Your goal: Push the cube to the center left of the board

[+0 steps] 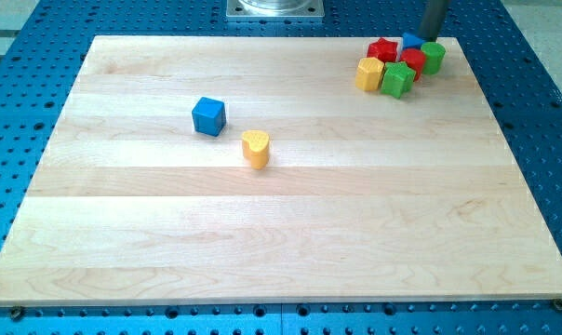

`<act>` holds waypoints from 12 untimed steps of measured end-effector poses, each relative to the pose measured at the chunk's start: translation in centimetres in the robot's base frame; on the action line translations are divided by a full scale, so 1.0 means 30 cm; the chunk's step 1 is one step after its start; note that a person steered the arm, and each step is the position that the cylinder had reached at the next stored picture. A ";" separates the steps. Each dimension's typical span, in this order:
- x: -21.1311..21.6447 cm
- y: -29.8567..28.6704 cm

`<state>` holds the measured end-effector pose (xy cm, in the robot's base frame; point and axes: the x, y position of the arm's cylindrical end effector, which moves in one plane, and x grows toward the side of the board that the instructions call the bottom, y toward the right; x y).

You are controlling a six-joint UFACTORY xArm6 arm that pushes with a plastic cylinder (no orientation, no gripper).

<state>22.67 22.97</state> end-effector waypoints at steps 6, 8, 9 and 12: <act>0.291 0.079; 0.394 0.110; 0.492 -0.136; 0.545 -0.496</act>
<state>39.02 8.08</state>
